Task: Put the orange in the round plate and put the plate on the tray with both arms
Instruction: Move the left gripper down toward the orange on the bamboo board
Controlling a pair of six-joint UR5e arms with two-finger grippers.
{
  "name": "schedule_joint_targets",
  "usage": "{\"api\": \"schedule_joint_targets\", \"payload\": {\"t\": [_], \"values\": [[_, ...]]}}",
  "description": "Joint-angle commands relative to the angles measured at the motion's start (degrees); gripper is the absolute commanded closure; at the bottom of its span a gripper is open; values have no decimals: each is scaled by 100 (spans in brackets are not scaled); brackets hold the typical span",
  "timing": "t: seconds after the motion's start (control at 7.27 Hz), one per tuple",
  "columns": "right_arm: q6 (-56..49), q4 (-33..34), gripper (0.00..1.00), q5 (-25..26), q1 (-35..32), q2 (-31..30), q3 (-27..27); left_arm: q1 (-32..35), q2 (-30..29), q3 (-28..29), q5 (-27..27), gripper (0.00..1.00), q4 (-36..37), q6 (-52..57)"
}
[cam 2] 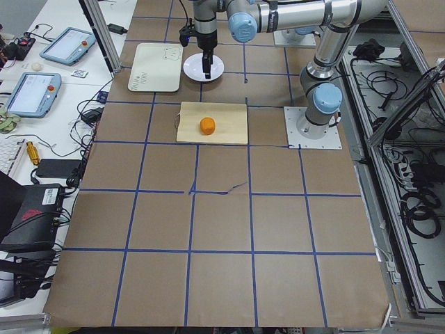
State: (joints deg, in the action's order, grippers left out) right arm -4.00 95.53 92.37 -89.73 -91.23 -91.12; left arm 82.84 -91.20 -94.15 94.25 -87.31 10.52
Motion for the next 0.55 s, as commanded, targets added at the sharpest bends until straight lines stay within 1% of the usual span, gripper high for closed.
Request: {"api": "schedule_joint_targets", "payload": {"t": [0.0,0.14,0.28,0.41], "values": [[-5,-43,0,9,-9,0,-11,-328,-178,-68,-170,0,47,335],[-22,-52,0,18,0,0,-20,-730,-240,-251,-170,0,143,502],[-5,-26,0,18,0,0,-37,-996,-345,-488,-153,0,544,513],[-5,-26,0,18,0,0,-46,-1050,-424,-769,-170,0,896,504]]}}
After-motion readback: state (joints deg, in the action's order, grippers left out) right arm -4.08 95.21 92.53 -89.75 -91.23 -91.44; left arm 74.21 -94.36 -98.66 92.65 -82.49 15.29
